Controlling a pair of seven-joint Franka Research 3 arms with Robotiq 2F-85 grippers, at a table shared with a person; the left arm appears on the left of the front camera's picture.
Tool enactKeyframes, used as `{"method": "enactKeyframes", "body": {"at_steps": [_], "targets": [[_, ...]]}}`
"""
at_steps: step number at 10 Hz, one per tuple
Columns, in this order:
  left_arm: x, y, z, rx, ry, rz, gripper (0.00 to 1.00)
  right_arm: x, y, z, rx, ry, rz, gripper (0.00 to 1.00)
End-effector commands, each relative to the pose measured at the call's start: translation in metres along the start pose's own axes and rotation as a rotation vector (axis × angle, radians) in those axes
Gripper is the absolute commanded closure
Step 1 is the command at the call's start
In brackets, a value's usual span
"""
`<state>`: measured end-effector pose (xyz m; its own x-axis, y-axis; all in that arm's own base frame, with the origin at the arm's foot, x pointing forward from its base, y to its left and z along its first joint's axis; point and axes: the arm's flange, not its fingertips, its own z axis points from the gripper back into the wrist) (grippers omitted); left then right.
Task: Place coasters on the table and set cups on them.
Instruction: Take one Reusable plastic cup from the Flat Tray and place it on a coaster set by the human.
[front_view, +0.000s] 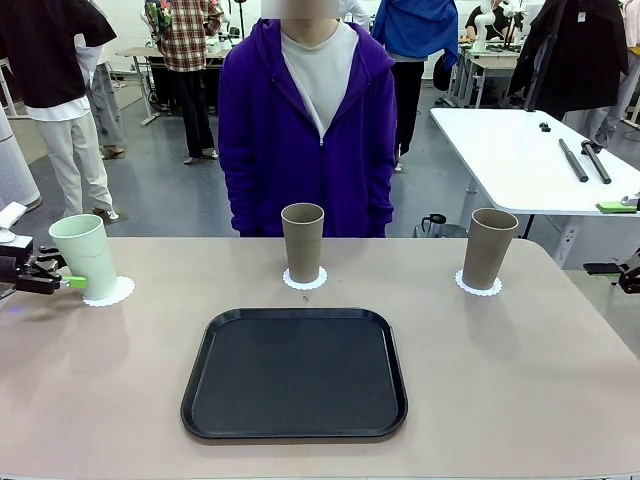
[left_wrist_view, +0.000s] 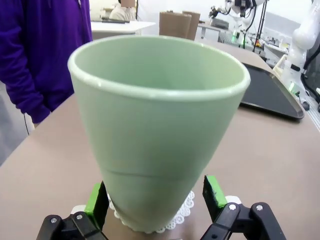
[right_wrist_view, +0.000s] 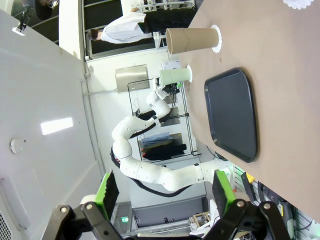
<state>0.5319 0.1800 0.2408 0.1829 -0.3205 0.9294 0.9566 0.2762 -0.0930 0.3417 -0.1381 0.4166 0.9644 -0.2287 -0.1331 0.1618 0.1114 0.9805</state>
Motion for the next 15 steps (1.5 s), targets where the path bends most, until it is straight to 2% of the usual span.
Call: {"method": "enactKeyframes", "body": {"at_steps": [1, 3, 7, 9, 10, 11, 12, 15], "targets": [[0.009, -0.005, 0.004, -0.001, 0.107, 0.019, 0.00, 0.001, 0.001, 0.001, 0.006, 0.005, 0.003, 0.00], [0.011, -0.010, 0.014, 0.013, 0.179, 0.018, 0.00, 0.001, 0.001, 0.001, 0.006, 0.005, 0.003, 0.00], [0.041, -0.024, 0.058, 0.094, 0.414, -0.016, 0.00, 0.001, 0.001, 0.001, 0.006, 0.005, 0.003, 0.00], [0.080, -0.041, 0.081, 0.136, 0.544, -0.013, 0.00, 0.001, 0.001, 0.001, 0.006, 0.005, 0.003, 0.00], [0.109, -0.056, 0.090, 0.182, 0.663, 0.022, 0.00, 0.001, 0.001, 0.001, 0.006, 0.005, 0.003, 0.00], [0.140, -0.066, 0.097, 0.220, 0.724, 0.028, 0.00, 0.001, 0.001, 0.001, 0.006, 0.005, 0.003, 0.00], [0.169, -0.076, 0.101, 0.241, 0.776, 0.019, 0.00, 0.001, 0.001, 0.001, 0.006, 0.005, 0.003, 0.00], [0.236, -0.096, 0.102, 0.278, 0.885, 0.135, 0.00, 0.001, 0.001, 0.001, 0.006, 0.005, 0.003, 0.00]]}}
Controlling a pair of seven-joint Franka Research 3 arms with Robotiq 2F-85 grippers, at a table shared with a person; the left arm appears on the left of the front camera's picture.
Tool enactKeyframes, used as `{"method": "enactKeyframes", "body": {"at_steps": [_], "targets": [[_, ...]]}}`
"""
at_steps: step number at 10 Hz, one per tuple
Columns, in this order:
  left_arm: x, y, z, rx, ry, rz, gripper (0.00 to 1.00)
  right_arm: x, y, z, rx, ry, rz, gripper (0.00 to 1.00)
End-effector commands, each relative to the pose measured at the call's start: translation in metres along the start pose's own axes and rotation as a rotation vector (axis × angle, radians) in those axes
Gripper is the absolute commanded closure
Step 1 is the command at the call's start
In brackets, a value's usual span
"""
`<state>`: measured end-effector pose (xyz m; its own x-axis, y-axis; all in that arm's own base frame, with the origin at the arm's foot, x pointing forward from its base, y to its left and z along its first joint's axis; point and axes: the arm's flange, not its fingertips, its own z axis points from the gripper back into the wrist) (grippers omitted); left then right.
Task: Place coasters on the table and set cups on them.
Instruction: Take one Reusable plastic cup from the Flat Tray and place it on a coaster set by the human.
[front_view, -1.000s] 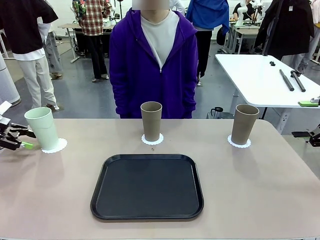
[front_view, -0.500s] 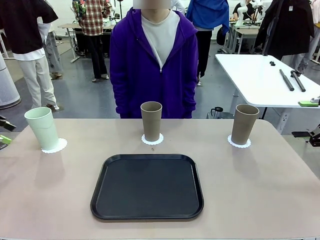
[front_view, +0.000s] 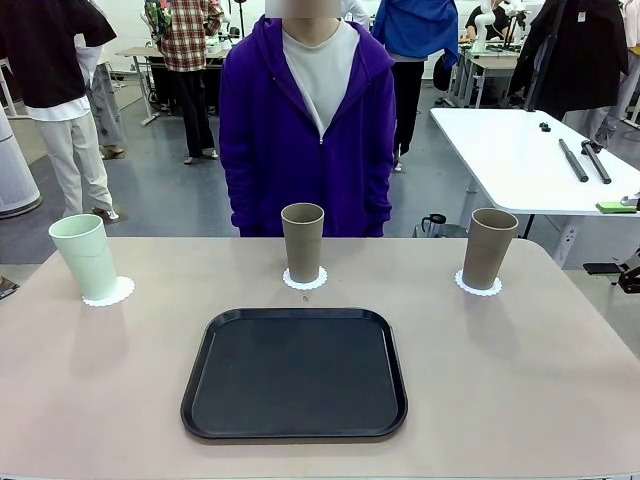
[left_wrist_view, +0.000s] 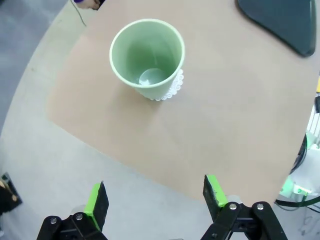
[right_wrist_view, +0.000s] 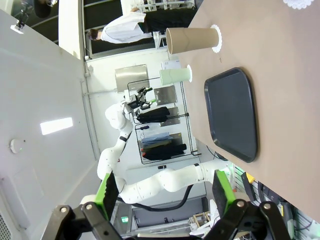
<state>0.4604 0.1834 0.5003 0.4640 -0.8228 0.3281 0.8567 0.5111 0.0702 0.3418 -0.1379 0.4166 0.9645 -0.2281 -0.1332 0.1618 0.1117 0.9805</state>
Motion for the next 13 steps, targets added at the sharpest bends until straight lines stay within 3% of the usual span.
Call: {"method": "enactKeyframes", "body": {"at_steps": [1, 4, 13], "targets": [[0.024, -0.009, 0.016, -0.054, 0.054, 0.056, 0.00, 0.001, 0.001, 0.001, 0.006, 0.005, 0.003, 0.00], [0.048, -0.026, 0.037, -0.056, 0.132, 0.051, 0.00, 0.001, 0.001, 0.001, 0.006, 0.005, 0.003, 0.00], [0.044, -0.022, 0.032, -0.056, 0.095, 0.045, 0.00, 0.001, 0.001, 0.001, 0.006, 0.005, 0.003, 0.00]]}}
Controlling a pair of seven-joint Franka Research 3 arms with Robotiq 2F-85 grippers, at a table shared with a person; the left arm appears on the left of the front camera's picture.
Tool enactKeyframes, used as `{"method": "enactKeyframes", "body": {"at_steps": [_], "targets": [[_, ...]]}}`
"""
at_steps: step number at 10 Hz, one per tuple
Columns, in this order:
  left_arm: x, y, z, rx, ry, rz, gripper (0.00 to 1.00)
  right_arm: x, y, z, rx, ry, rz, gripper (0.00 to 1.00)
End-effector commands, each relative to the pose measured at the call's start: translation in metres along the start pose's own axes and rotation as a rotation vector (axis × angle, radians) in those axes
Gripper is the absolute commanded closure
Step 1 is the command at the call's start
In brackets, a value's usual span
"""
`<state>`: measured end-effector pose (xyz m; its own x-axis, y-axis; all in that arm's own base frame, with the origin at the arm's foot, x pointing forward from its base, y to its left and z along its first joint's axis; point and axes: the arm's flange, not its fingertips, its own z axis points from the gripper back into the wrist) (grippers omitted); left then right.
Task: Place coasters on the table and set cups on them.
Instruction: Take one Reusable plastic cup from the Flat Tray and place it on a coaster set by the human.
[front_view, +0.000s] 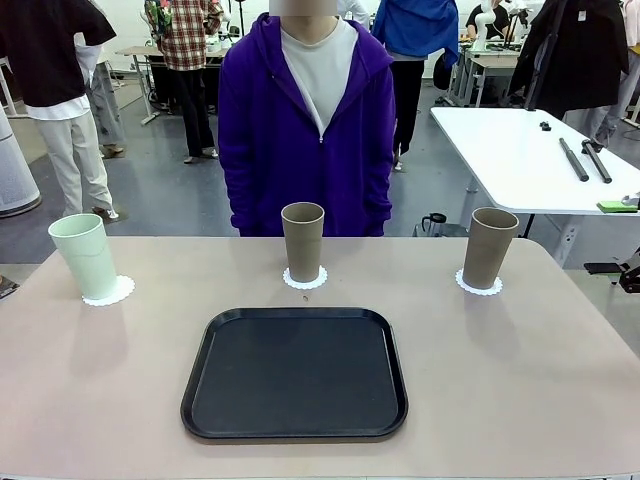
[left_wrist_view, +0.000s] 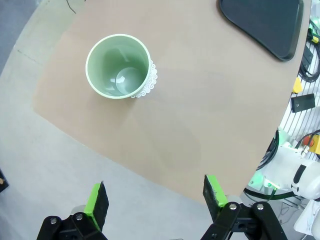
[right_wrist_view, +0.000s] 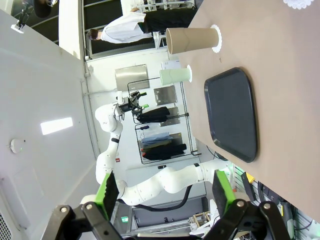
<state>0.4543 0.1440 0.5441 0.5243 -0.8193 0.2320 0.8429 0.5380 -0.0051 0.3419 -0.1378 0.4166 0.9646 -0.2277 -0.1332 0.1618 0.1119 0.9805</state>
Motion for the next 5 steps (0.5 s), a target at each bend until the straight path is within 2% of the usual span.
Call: {"method": "enactKeyframes", "body": {"at_steps": [1, 5], "targets": [[0.0004, 0.0005, -0.0009, 0.008, -0.007, -0.005, 0.00, 0.0008, 0.0012, 0.0014, 0.006, 0.004, 0.003, 0.00], [0.0004, 0.0005, -0.0009, 0.008, -0.007, -0.005, 0.00, 0.0008, 0.0012, 0.0014, 0.006, 0.004, 0.003, 0.00]]}}
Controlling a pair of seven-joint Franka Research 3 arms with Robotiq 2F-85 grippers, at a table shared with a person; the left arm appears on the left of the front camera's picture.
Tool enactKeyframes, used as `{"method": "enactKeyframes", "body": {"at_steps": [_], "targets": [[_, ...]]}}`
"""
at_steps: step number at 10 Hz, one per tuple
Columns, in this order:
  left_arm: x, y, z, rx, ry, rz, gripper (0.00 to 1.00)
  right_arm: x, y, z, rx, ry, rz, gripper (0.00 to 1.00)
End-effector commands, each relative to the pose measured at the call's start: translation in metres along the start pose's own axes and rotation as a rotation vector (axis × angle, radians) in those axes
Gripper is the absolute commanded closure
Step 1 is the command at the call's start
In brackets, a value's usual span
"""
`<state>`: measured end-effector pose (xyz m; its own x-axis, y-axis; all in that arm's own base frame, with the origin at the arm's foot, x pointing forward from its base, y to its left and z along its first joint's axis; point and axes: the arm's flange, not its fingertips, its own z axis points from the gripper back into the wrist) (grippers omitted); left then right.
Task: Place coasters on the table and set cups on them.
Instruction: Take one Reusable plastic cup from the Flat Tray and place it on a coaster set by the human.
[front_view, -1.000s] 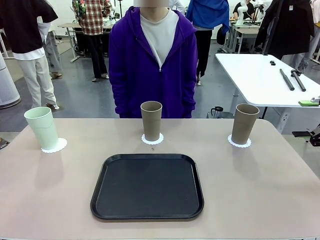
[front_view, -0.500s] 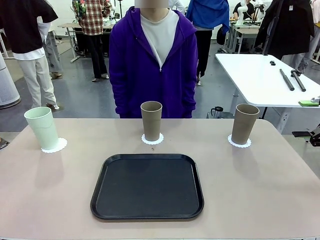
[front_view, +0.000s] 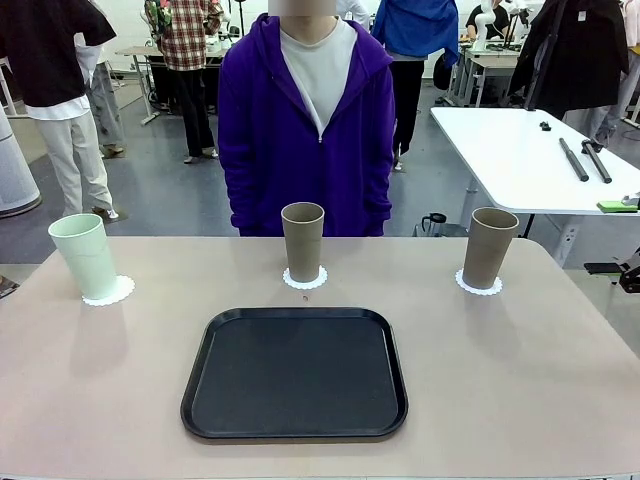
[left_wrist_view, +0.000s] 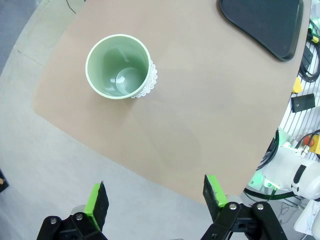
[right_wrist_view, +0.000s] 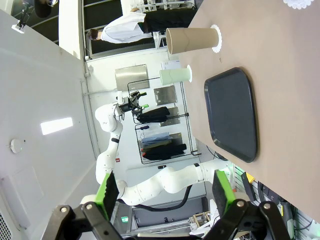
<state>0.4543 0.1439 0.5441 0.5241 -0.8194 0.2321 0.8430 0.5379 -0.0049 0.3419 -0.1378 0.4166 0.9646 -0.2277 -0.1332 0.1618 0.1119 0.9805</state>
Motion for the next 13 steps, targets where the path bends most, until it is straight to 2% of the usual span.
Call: {"method": "enactKeyframes", "body": {"at_steps": [1, 2, 3, 5, 6, 9, 10, 12, 13], "targets": [[0.000, 0.000, 0.000, 0.000, 0.000, 0.000, 0.00, 0.001, 0.001, 0.001, 0.006, 0.004, 0.003, 0.00], [-0.007, 0.002, 0.000, -0.031, -0.009, 0.222, 0.00, 0.001, 0.001, 0.001, 0.006, 0.004, 0.003, 0.00], [-0.015, -0.003, -0.004, -0.064, -0.003, 0.389, 0.00, 0.001, 0.001, 0.001, 0.006, 0.004, 0.003, 0.00], [-0.043, -0.028, 0.000, -0.327, -0.112, 0.581, 0.00, 0.001, 0.001, 0.001, 0.006, 0.004, 0.003, 0.00], [-0.054, -0.034, 0.000, -0.337, -0.140, 0.607, 0.00, 0.001, 0.001, 0.001, 0.006, 0.004, 0.003, 0.00], [-0.075, -0.064, -0.017, -0.324, -0.106, 0.626, 0.00, 0.001, 0.001, 0.001, 0.006, 0.004, 0.003, 0.00], [-0.081, -0.053, -0.016, -0.355, -0.168, 0.652, 0.00, 0.001, 0.001, 0.001, 0.006, 0.004, 0.003, 0.00], [-0.118, -0.028, -0.030, -0.546, -0.426, 0.732, 0.00, 0.001, 0.001, 0.001, 0.006, 0.004, 0.003, 0.00], [-0.138, -0.024, -0.041, -0.620, -0.506, 0.763, 0.00, 0.001, 0.001, 0.001, 0.006, 0.004, 0.003, 0.00]]}}
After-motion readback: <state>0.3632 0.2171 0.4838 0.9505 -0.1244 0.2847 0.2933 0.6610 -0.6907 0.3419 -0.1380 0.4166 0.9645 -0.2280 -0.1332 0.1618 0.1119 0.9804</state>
